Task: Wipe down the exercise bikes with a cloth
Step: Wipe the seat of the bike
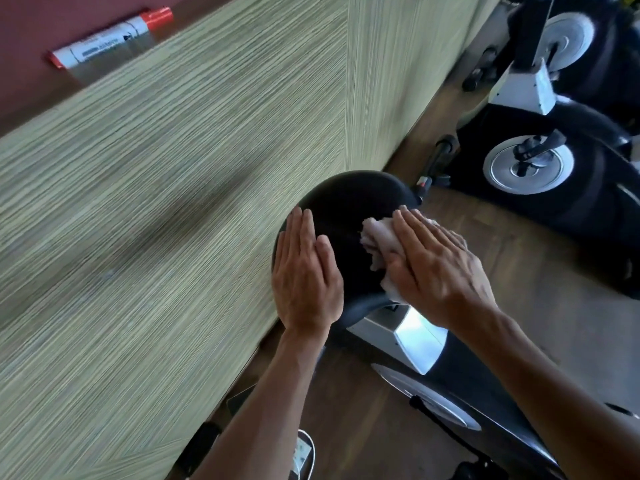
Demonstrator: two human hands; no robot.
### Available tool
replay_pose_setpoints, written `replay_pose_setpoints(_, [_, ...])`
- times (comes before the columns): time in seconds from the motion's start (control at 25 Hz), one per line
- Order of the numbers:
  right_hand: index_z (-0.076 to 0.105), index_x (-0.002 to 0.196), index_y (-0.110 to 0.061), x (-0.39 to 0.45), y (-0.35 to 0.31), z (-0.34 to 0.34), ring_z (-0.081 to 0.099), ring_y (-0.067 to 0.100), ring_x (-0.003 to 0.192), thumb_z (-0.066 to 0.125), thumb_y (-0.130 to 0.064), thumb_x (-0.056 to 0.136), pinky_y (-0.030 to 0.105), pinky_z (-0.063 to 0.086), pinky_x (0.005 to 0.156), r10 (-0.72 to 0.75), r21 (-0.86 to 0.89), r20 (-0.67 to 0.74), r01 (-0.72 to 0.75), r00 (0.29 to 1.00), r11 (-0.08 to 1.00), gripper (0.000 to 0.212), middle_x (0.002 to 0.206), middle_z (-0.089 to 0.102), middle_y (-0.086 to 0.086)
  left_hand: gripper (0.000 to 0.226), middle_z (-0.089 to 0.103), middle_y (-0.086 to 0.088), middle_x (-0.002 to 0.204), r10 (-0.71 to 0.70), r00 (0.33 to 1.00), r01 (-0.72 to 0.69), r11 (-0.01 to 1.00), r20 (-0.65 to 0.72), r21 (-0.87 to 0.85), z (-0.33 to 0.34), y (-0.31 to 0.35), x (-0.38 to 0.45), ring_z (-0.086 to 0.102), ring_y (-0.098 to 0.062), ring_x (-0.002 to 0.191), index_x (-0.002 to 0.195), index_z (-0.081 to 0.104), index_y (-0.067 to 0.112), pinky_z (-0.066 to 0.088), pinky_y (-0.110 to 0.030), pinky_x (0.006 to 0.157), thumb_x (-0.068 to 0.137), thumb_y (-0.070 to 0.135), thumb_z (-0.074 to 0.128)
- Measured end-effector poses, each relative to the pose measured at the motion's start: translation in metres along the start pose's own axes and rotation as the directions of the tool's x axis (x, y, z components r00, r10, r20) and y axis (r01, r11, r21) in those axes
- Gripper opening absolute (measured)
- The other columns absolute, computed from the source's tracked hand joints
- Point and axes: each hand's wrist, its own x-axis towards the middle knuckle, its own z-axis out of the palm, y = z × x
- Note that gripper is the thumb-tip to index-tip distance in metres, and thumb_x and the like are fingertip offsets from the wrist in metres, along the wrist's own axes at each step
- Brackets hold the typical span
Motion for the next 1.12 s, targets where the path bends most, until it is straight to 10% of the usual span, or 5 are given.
replay_pose_setpoints(0.16, [0.035, 0.155, -0.004, 0.039, -0.027, 0.015, 0.030, 0.024, 0.151, 0.026, -0.041, 0.106, 0.038, 0.020, 0.125, 0.237, 0.005, -0.057, -0.237, 0.970, 0.972, 0.061, 0.161, 0.035, 0.016, 0.059, 0.043, -0.009, 0.158, -0.011, 0.999, 0.010, 1.000, 0.045, 0.013, -0.002, -0.002, -0.002, 0.035, -0.018, 0.150, 0.149, 0.049, 0.009, 0.023, -0.031, 0.125, 0.107, 0.037, 0.019])
replay_pose_setpoints(0.4, [0.049, 0.145, 0.002, -0.034, 0.008, 0.022, 0.049, 0.031, 0.140, 0.046, -0.041, 0.104, 0.045, 0.037, 0.117, -0.346, -0.240, -0.385, 0.270, 0.856, 0.933, 0.059, 0.149, 0.051, 0.020, 0.056, 0.024, -0.004, 0.168, 0.056, 0.979, -0.087, 0.984, 0.196, 0.153, -0.001, -0.006, 0.002, 0.010, -0.016, 0.157, 0.161, 0.026, 0.018, 0.003, -0.031, 0.128, 0.109, 0.037, 0.021])
replay_pose_setpoints(0.6, [0.056, 0.139, 0.003, -0.042, 0.020, 0.036, 0.062, 0.034, 0.123, 0.044, -0.048, 0.104, 0.046, 0.049, 0.104, -0.451, -0.464, -0.536, 0.196, 0.714, 0.864, 0.062, 0.138, 0.061, 0.019, 0.055, 0.009, -0.005, 0.171, 0.158, 0.940, -0.214, 0.964, 0.303, 0.159, -0.007, -0.003, 0.008, -0.001, -0.017, 0.158, 0.163, 0.019, 0.024, -0.002, -0.040, 0.128, 0.111, 0.039, 0.019])
replay_pose_setpoints(0.96, [0.032, 0.154, 0.005, -0.061, 0.054, 0.052, 0.044, 0.037, 0.141, 0.035, -0.067, 0.102, 0.053, 0.036, 0.116, -0.734, -0.857, -0.315, 0.153, 0.602, 0.493, 0.088, 0.158, 0.038, 0.022, 0.037, 0.058, -0.001, 0.111, 0.300, 0.943, -0.296, 0.954, 0.147, -0.050, -0.016, -0.016, -0.018, 0.052, -0.024, 0.101, 0.105, 0.063, 0.026, 0.034, -0.039, 0.088, 0.108, 0.044, 0.031])
replay_pose_setpoints(1.12, [0.043, 0.146, 0.007, -0.039, 0.016, 0.062, 0.059, 0.033, 0.126, 0.040, -0.079, 0.092, 0.042, 0.039, 0.106, -0.730, -0.878, -0.381, 0.025, 0.568, 0.477, 0.101, 0.143, 0.056, 0.021, 0.050, 0.065, 0.000, 0.131, 0.307, 0.940, -0.297, 0.951, 0.149, -0.084, -0.015, -0.020, -0.017, 0.056, -0.027, 0.122, 0.125, 0.066, 0.029, 0.034, -0.040, 0.098, 0.108, 0.054, 0.026])
